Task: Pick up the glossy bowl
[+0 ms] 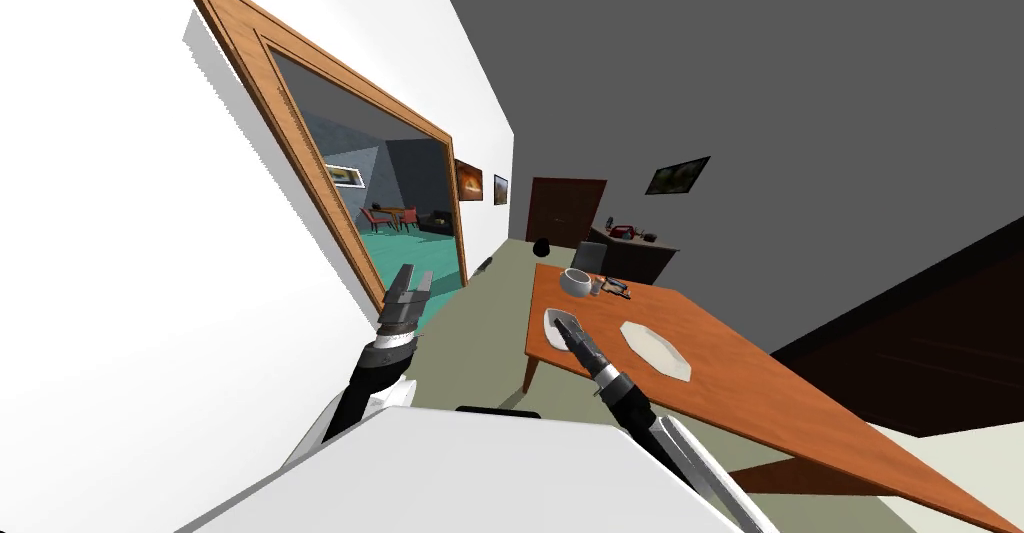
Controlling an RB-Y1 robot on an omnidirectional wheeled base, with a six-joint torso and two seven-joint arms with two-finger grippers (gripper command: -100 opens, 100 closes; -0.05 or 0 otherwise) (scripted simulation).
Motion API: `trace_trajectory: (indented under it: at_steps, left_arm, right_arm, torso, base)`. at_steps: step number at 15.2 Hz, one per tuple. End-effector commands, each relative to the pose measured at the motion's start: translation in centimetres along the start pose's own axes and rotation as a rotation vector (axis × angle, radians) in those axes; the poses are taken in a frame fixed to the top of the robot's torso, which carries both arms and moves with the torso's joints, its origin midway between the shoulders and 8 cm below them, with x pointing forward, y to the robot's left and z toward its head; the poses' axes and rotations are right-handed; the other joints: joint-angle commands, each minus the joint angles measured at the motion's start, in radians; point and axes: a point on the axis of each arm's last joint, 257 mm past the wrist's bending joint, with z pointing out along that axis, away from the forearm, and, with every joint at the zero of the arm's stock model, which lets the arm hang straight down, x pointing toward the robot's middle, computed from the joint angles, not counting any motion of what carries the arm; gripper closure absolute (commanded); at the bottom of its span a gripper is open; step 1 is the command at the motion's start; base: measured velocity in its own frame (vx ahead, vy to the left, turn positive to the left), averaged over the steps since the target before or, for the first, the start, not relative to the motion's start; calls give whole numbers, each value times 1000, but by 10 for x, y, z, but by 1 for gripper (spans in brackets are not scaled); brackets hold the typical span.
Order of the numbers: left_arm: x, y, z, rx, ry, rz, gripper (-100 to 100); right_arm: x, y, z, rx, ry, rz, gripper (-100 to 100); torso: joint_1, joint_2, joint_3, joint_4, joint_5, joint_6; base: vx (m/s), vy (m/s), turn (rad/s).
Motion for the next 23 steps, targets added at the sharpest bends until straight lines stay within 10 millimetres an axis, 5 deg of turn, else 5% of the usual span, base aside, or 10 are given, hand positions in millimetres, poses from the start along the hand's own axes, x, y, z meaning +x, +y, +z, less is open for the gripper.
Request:
trace_trajectory:
  at_steps: [1,12,23]
  left_arm:
    - [0,0,0,0,0,0,0]
    - [0,0,0,0,0,0,0]
    - [0,0,0,0,0,0,0]
  right_arm:
    - [14,-9,-5,18,53,-57,-100]
    - [92,-95,-77,115,428,-425,-100]
    - [124,-166,-162,133,739,-746,-100]
  torso:
    - [0,0,0,0,0,0]
    - [-2,-2,-1,0,0,0]
    - [-3,-4,-2,-1,-1,0]
  base:
    - [26,108,56]
    - [47,99,72]
    - [69,71,69]
